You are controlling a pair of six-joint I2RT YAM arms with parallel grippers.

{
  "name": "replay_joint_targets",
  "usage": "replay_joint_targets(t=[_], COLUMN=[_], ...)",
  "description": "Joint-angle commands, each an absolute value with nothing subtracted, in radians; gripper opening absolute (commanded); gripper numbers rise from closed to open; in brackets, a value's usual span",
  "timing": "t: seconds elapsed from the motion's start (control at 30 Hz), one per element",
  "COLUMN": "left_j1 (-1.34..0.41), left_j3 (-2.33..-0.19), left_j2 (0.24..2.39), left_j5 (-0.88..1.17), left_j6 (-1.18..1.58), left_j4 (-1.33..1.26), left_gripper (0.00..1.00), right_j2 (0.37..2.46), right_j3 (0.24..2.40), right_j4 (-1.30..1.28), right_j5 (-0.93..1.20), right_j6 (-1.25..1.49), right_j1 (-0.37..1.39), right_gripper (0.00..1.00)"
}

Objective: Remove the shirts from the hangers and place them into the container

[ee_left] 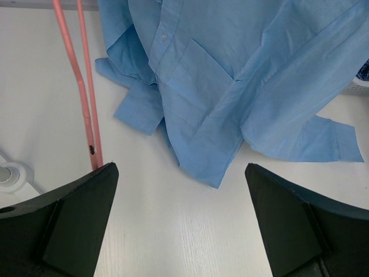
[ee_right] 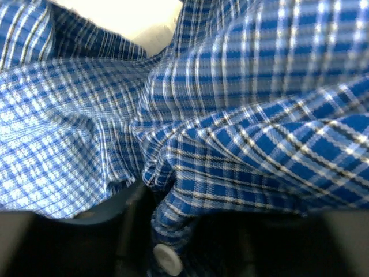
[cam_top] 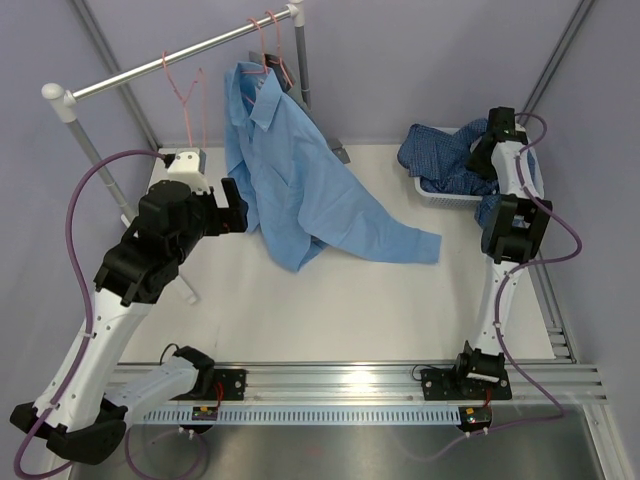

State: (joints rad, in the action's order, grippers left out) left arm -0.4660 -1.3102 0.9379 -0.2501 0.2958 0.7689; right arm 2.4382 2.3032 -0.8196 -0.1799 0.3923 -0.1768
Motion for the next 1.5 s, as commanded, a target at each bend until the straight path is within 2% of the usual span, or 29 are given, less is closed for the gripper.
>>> replay_joint_targets(t=[0.0, 0.2, 0.27, 0.43, 0.63, 1.0, 1.47], left_j1=[-0.462, -0.462, -0.462, -0.462, -0.462, -0.460, -0.462], left_j3=[-1.322, -1.332, -1.330, -1.325, -1.318, -1.269, -1.252], left_j2=[0.917, 0.920, 0.920, 0.926, 0.916, 0.862, 0.839], left_j5=[-0.235, -0.241, -0.239, -0.241, -0.242, -0.238, -0.250], left_j6=[0.284, 0.270, 0.267, 0.265, 0.271, 0.299, 0.305], left_j4=[0.733, 0.732, 0.732, 0.732, 0.732, 0.735, 0.752], left_gripper=[0.98, 0.99, 0.99, 0.99, 0.99, 0.99, 0.99], right_j2=[2.206, 1.971, 1.919, 1.897, 2.029, 2.192, 2.295], right_j3=[2.209, 2.076, 2.034, 1.977, 2.002, 2.002, 2.048], right_j4=[-0.729, -0.600, -0.569, -0.522, -0.508, -0.393, -0.394], right_j5=[-0.104, -0.095, -0.116, -0.192, -0.265, -0.471, -0.488], right_j6=[0.334, 0.221, 0.151, -0.021, -0.049, -0.080, -0.172], right_j1=[-0.175, -0.132, -0.103, 0.069, 0.170, 0.233, 0.265], right_gripper=[0.57, 0.79, 0.82, 0.82, 0.81, 0.81, 0.81])
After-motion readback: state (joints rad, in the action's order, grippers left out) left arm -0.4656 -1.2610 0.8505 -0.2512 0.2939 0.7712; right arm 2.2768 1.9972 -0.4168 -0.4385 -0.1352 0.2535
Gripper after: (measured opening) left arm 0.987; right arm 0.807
